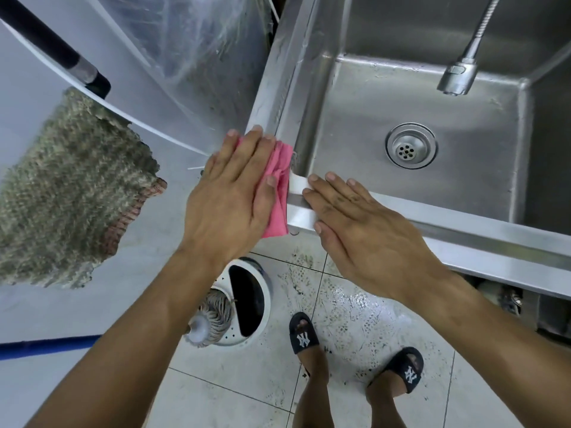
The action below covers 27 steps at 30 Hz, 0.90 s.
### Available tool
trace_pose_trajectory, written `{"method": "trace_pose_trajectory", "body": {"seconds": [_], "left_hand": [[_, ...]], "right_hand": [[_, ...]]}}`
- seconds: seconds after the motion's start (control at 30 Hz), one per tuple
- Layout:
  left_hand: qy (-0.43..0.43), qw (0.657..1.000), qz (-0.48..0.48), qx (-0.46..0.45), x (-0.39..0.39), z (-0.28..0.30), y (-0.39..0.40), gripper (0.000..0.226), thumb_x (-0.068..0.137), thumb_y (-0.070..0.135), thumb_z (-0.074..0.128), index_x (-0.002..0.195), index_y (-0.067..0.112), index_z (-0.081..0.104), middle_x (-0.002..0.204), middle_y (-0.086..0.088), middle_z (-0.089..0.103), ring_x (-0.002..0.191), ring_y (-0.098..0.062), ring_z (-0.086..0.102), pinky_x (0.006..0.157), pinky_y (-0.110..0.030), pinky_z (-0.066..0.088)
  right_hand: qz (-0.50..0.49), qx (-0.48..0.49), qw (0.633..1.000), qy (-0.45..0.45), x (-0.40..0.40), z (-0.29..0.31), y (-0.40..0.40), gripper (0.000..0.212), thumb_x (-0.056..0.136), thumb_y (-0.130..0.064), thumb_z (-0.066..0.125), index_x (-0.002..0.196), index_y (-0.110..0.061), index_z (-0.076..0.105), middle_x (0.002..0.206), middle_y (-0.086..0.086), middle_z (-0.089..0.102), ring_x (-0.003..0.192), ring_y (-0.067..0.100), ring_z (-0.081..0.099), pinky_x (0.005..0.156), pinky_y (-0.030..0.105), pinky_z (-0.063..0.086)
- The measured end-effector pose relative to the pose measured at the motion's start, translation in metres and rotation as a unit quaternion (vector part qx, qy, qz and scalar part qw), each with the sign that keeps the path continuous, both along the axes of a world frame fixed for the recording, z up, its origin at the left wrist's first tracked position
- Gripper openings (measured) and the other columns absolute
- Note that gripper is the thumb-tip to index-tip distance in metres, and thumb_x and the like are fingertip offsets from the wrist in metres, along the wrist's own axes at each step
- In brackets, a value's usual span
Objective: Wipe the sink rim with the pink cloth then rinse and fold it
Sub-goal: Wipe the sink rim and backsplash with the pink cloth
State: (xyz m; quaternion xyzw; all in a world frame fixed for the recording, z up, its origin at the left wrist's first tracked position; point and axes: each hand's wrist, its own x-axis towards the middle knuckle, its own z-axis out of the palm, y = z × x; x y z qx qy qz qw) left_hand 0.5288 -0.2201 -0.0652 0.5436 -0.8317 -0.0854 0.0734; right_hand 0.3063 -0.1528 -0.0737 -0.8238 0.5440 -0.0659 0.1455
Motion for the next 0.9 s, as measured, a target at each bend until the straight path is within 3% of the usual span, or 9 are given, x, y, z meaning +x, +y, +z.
{"method": "trace_pose_trajectory", "body": {"seconds": [0.1, 0.2, 0.47, 0.67, 0.77, 0.9], "left_hand": [[0.004, 0.999, 0.051, 0.007, -0.01, -0.002, 0.017, 0.058, 0.109, 0.041, 0.018, 0.164, 0.021, 0.02, 0.172, 0.001, 0.012, 0.159, -0.021, 0.0, 0.129, -0.045, 0.008], [0.009, 0.999, 0.053, 0.004, -0.006, -0.008, 0.041, 0.06, 0.108, 0.041, 0.019, 0.164, 0.017, 0.021, 0.172, -0.002, 0.013, 0.16, -0.021, 0.001, 0.129, -0.045, 0.005], [0.027, 0.997, 0.033, 0.06, -0.008, 0.003, -0.026, 0.06, 0.11, 0.043, 0.017, 0.165, 0.023, 0.008, 0.173, 0.004, 0.001, 0.159, -0.019, -0.007, 0.129, -0.04, 0.0], [-0.01, 1.0, -0.026, 0.008, -0.001, 0.0, 0.022, 0.059, 0.109, 0.037, 0.023, 0.162, 0.011, 0.025, 0.171, -0.007, 0.017, 0.159, -0.026, 0.005, 0.129, -0.047, 0.006], [-0.023, 0.998, -0.05, 0.004, -0.006, 0.001, -0.012, 0.057, 0.109, 0.036, 0.025, 0.161, 0.011, 0.029, 0.17, -0.007, 0.021, 0.159, -0.029, 0.01, 0.129, -0.047, 0.008], [-0.033, 0.997, -0.069, 0.017, -0.031, 0.0, -0.086, 0.061, 0.109, 0.04, 0.02, 0.163, 0.011, 0.021, 0.171, -0.009, 0.014, 0.159, -0.032, 0.004, 0.129, -0.045, 0.002]], "right_hand": [[-0.014, -0.01, 1.0, 0.0, 0.005, -0.004, -0.002, 0.056, 0.111, -0.036, 0.022, 0.16, -0.012, 0.036, 0.169, 0.005, 0.028, 0.158, 0.018, 0.023, 0.129, 0.041, 0.021], [-0.01, -0.027, 0.999, 0.019, 0.005, -0.006, -0.002, 0.055, 0.112, -0.035, 0.024, 0.161, -0.011, 0.033, 0.169, 0.006, 0.025, 0.158, 0.019, 0.021, 0.13, 0.041, 0.02], [-0.027, -0.01, 0.999, 0.04, 0.007, -0.003, -0.002, 0.057, 0.112, -0.038, 0.021, 0.163, -0.012, 0.025, 0.172, 0.005, 0.017, 0.16, 0.017, 0.013, 0.131, 0.039, 0.014], [-0.025, -0.018, 0.998, 0.051, 0.007, -0.003, -0.001, 0.056, 0.113, -0.038, 0.023, 0.163, -0.012, 0.026, 0.171, 0.004, 0.017, 0.16, 0.017, 0.013, 0.131, 0.04, 0.017], [-0.028, -0.029, 0.998, 0.048, 0.009, -0.004, -0.002, 0.056, 0.113, -0.037, 0.024, 0.162, -0.012, 0.03, 0.17, 0.005, 0.022, 0.159, 0.019, 0.017, 0.13, 0.041, 0.02], [-0.033, -0.03, 0.998, 0.046, 0.009, -0.004, -0.001, 0.055, 0.112, -0.036, 0.025, 0.162, -0.012, 0.031, 0.17, 0.005, 0.023, 0.159, 0.019, 0.019, 0.13, 0.042, 0.021]]}}
